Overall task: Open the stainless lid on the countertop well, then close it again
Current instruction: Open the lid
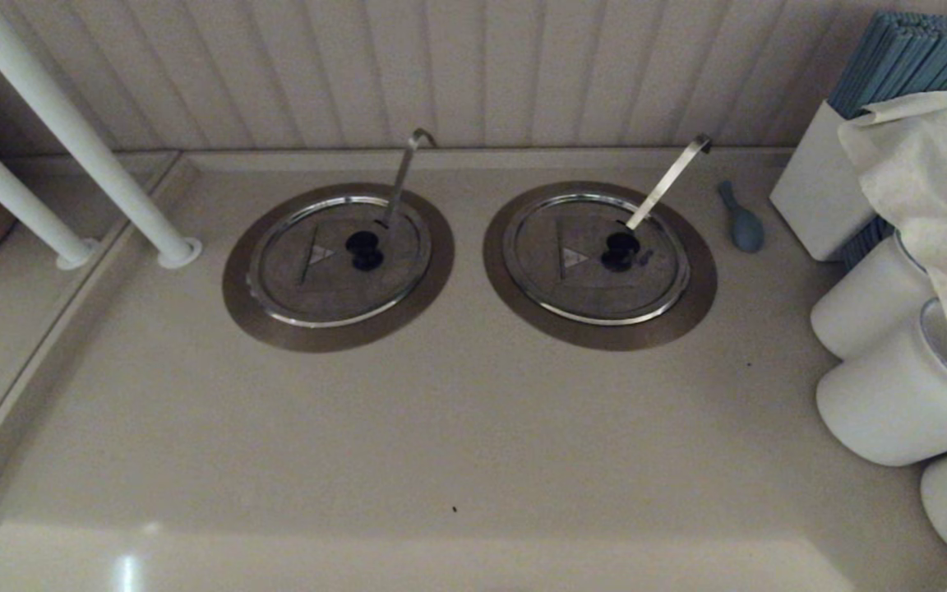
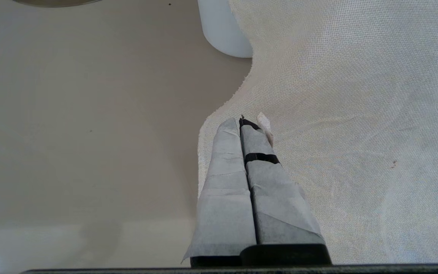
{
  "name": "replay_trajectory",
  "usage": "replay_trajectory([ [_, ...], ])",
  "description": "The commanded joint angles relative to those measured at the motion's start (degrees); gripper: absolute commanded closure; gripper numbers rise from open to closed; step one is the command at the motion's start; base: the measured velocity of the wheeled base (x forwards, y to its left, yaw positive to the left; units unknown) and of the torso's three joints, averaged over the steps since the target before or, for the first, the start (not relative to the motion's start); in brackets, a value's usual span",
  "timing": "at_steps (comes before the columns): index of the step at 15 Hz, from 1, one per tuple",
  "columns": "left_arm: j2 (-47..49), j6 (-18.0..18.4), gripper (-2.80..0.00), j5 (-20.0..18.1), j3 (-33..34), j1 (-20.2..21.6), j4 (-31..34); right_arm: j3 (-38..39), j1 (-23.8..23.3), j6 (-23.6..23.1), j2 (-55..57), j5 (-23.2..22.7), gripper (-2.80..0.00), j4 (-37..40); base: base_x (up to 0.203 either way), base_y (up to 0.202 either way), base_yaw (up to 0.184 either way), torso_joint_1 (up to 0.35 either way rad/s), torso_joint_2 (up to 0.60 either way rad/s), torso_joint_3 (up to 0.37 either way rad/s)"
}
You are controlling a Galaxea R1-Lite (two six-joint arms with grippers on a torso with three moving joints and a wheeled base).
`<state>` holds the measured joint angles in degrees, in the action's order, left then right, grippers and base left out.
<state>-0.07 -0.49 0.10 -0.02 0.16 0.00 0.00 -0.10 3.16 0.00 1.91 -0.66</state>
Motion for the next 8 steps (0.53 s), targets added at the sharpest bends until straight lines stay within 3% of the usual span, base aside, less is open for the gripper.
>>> replay_trajectory([
  [1,0.1,0.0,0.00,0.0,0.0,0.1,0.0,0.0,0.0,0.0,0.1,0.0,0.00,0.0,0.000,0.000,0.000,0.000,0.00,0.000],
  [6,0.1,-0.1,0.00,0.2,-0.1,0.1,-0.1,0.0,0.0,0.0,0.0,0.0,0.00,0.0,0.000,0.000,0.000,0.000,0.00,0.000],
  [8,0.3,-0.8,0.00,1.0,-5.4,0.1,0.0,0.0,0.0,0.0,0.1,0.0,0.00,0.0,0.000,0.000,0.000,0.000,0.00,0.000],
])
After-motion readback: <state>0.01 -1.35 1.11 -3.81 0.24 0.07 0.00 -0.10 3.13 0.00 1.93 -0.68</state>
